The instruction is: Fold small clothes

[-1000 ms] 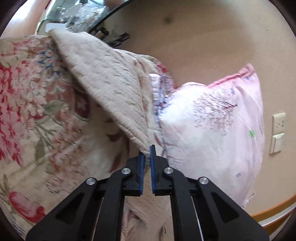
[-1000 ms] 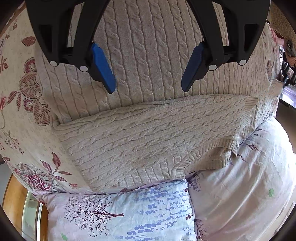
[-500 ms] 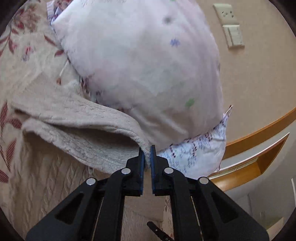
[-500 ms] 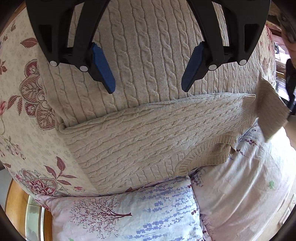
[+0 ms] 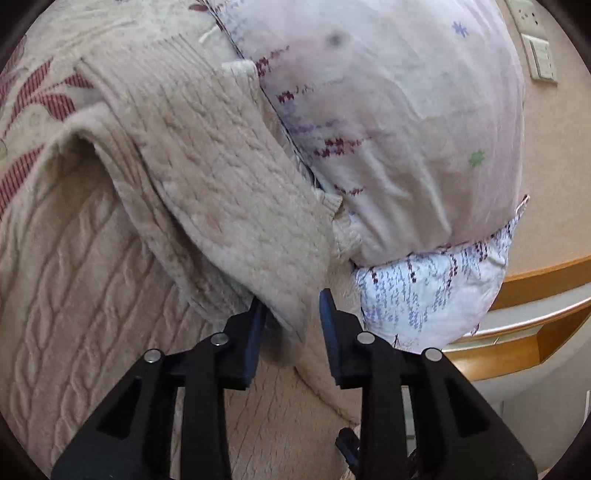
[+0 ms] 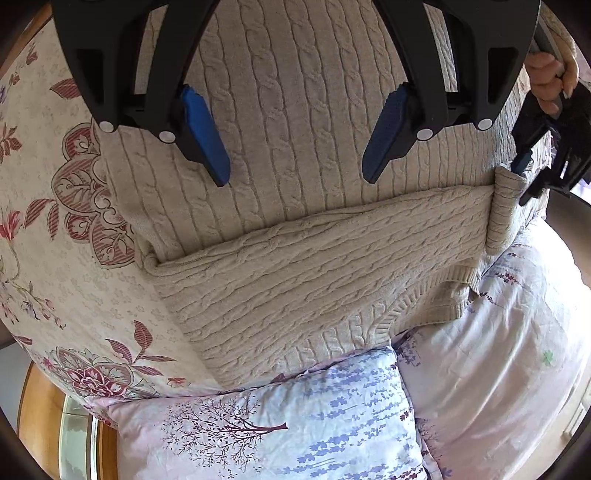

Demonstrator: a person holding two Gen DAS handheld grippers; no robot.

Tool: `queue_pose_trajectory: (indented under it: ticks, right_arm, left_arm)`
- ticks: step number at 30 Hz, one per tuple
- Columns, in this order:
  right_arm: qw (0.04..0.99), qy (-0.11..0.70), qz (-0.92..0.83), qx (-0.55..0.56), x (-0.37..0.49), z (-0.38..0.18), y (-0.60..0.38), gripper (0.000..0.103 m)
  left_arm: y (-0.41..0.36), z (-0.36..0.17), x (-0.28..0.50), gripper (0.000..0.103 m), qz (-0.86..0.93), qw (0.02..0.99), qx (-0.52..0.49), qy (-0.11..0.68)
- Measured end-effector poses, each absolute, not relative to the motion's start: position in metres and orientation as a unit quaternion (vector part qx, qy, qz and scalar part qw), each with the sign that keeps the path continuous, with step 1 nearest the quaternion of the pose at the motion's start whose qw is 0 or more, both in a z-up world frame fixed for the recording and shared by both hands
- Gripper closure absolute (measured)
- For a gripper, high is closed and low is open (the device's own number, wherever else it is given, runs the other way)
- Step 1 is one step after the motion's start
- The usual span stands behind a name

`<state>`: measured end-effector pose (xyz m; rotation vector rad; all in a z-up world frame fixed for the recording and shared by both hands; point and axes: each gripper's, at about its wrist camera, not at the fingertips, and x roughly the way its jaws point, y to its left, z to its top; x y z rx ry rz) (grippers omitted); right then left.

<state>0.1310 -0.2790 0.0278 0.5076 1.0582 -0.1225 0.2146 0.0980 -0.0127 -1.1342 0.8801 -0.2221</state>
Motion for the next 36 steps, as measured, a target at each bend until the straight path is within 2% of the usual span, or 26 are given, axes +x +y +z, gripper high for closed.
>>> queue_pose_trajectory:
  ticks: [5, 6, 7, 9, 11, 16, 21, 24, 25, 27, 28, 30, 32, 36]
  right_arm:
    - [0.831, 0.498, -0.054, 0.241, 0.133, 0.026, -0.280, 0.028]
    - [0.832, 0.498, -0.053, 0.241, 0.132, 0.026, -0.280, 0.028]
    - [0.832, 0.497, -0.052, 0.241, 0.132, 0.026, -0.281, 0.028]
    - [0.833, 0.496, -0.052, 0.240, 0.130, 0.026, -0.282, 0.028]
    - [0.833, 0.495, -0.052, 0.241, 0.127, 0.027, -0.284, 0.028]
    - [0.834, 0.486, -0.058, 0.253, 0.119, 0.029, -0.296, 0.028]
    - [0.838, 0.470, -0.070, 0.266, 0.107, 0.033, -0.315, 0.028]
    - [0.838, 0.462, -0.081, 0.277, 0.099, 0.034, -0.330, 0.028]
    - [0.837, 0.461, -0.086, 0.281, 0.096, 0.033, -0.334, 0.028]
    - [0.835, 0.457, -0.094, 0.291, 0.091, 0.032, -0.342, 0.028]
    - [0.834, 0.454, -0.097, 0.299, 0.089, 0.032, -0.346, 0.028]
    - [0.834, 0.450, -0.100, 0.305, 0.087, 0.033, -0.353, 0.032]
    - [0.836, 0.441, -0.090, 0.313, 0.089, 0.037, -0.357, 0.039]
    - [0.833, 0.428, -0.043, 0.349, 0.105, 0.040, -0.359, 0.046]
  left_arm:
    - [0.138, -0.016, 0.216, 0.074, -0.056, 0.731, -0.570, 0.372]
    - [0.144, -0.017, 0.216, 0.076, -0.049, 0.727, -0.580, 0.364]
    - [0.145, -0.018, 0.218, 0.084, -0.045, 0.724, -0.589, 0.357]
    - [0.145, -0.018, 0.223, 0.094, -0.049, 0.716, -0.603, 0.349]
    - [0.140, -0.008, 0.228, 0.094, -0.058, 0.725, -0.597, 0.338]
    - [0.084, 0.050, 0.249, 0.095, -0.140, 0.809, -0.467, 0.327]
    - [-0.026, 0.087, 0.247, 0.095, -0.220, 0.884, -0.211, 0.355]
    - [-0.105, 0.063, 0.225, 0.091, -0.263, 0.883, -0.016, 0.388]
    - [-0.118, 0.049, 0.215, 0.086, -0.270, 0.875, 0.032, 0.400]
    - [-0.144, 0.020, 0.199, 0.085, -0.277, 0.854, 0.113, 0.427]
    - [-0.147, 0.009, 0.192, 0.080, -0.274, 0.849, 0.132, 0.432]
    - [-0.143, 0.005, 0.181, 0.074, -0.267, 0.855, 0.141, 0.421]
    - [-0.132, 0.012, 0.179, 0.058, -0.273, 0.856, 0.107, 0.425]
    - [-0.101, 0.036, 0.191, 0.056, -0.240, 0.873, 0.048, 0.421]
